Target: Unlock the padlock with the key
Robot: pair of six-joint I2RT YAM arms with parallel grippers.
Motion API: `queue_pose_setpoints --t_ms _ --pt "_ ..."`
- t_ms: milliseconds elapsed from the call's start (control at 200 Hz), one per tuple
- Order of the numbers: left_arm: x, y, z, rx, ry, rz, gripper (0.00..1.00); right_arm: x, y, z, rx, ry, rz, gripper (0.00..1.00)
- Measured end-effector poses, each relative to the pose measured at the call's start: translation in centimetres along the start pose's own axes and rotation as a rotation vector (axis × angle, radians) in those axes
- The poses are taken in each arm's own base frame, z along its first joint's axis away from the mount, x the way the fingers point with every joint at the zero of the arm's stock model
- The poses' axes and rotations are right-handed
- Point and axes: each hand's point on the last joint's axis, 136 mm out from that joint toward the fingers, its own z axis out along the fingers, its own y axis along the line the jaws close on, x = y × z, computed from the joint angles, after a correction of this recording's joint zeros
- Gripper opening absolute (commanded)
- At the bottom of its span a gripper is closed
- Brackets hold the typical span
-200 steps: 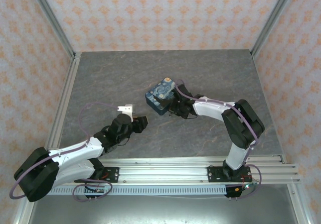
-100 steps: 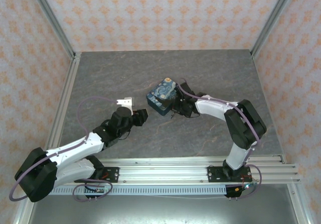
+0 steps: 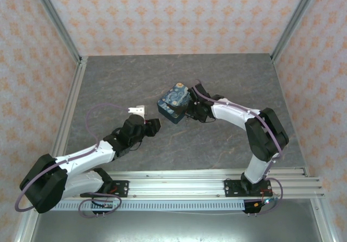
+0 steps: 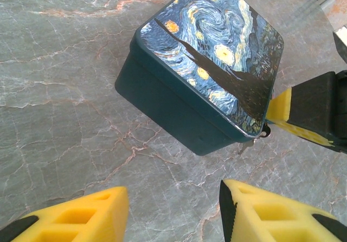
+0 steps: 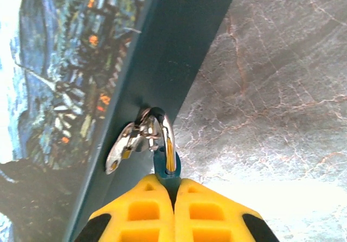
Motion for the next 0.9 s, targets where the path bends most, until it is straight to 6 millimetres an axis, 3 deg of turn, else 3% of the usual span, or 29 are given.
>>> queue_pose_setpoints --t_ms 270,901 --pt "-0.1 0.1 0.0 -0.003 -0.003 -0.002 0.49 -0.1 0.4 0.2 -0.04 0.027 0.007 0.0" --pt "-0.6 0.1 -0.3 0.002 -0.019 -0.009 0.49 0.4 -1.6 1.8 0.031 0.056 0.02 0.0"
